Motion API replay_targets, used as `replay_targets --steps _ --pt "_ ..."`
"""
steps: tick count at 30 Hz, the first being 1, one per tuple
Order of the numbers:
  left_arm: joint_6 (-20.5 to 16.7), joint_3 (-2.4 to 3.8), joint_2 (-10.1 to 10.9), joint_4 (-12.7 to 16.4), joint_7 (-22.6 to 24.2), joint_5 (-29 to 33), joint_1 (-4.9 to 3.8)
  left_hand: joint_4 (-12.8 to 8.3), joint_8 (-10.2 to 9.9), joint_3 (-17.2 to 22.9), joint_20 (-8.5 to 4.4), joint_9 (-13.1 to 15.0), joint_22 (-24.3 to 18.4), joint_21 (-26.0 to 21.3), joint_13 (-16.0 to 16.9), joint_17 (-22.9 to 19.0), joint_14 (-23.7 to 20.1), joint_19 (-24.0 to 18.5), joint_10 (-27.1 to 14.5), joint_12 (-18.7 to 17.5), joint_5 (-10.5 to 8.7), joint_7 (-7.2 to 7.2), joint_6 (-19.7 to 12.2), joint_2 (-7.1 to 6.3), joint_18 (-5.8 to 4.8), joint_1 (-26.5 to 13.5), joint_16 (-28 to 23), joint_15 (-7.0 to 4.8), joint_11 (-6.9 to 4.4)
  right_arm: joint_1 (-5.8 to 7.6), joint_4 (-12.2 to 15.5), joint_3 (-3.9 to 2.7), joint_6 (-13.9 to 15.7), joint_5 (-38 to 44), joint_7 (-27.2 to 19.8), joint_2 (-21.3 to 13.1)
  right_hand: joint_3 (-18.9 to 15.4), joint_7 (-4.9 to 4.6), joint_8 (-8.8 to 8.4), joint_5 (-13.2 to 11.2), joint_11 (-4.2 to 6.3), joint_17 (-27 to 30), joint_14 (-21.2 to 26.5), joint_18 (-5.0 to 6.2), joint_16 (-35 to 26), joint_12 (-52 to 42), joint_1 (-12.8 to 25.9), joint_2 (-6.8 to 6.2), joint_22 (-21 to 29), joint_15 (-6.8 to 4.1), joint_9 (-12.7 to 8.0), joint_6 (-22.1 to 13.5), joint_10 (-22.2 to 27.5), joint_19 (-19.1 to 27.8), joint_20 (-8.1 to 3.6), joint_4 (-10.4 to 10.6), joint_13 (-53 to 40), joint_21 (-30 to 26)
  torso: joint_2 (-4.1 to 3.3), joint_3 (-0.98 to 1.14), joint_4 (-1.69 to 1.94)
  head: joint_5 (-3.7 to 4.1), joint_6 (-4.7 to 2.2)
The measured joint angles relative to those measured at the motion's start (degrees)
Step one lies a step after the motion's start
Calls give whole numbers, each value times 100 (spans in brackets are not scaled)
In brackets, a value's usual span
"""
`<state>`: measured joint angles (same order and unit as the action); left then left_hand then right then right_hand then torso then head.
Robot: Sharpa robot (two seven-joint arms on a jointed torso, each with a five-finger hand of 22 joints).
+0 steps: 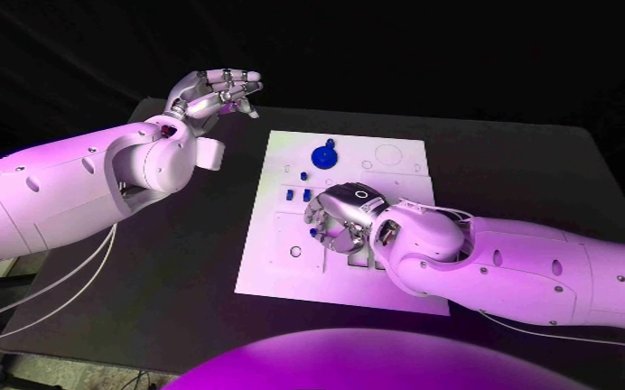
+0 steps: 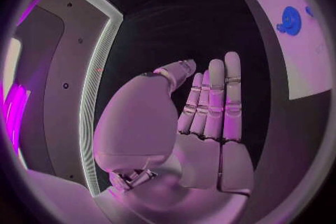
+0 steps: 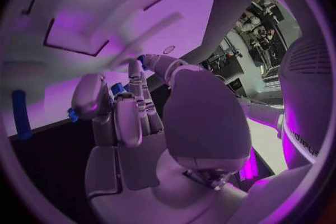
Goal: Assemble the parts on the task board
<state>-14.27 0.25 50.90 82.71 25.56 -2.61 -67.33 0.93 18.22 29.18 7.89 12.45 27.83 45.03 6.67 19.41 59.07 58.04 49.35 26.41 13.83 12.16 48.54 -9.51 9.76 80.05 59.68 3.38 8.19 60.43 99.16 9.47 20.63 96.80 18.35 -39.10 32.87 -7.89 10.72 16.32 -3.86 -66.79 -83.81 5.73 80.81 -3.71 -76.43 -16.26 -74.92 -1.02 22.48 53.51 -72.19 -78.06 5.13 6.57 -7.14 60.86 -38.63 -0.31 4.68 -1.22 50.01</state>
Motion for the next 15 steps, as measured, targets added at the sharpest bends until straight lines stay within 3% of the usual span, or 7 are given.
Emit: replay_targets --steps 9,15 --pt "8 -4 -9 -14 -8 0 5 0 0 0 0 0 -1 0 -5 0 0 0 -21 0 0 0 0 0 0 0 0 0 21 51 336 -16 295 -4 87 -374 -103 -2 -32 0 16 11 0 0 0 -24 -4 -4 1 0 -12 -43 23 0 0 -9 0 0 5 7 -10 27 -9" --pt "19 -7 -9 -22 -14 0 22 0 0 0 0 -1 -1 0 -5 0 0 0 -21 0 0 0 0 0 0 0 0 0 21 285 724 -56 408 -53 122 -908 -207 -15 -32 0 -16 -40 -21 0 0 -39 34 -41 1 21 -12 8 56 -22 21 16 -8 40 6 7 -8 56 -37"
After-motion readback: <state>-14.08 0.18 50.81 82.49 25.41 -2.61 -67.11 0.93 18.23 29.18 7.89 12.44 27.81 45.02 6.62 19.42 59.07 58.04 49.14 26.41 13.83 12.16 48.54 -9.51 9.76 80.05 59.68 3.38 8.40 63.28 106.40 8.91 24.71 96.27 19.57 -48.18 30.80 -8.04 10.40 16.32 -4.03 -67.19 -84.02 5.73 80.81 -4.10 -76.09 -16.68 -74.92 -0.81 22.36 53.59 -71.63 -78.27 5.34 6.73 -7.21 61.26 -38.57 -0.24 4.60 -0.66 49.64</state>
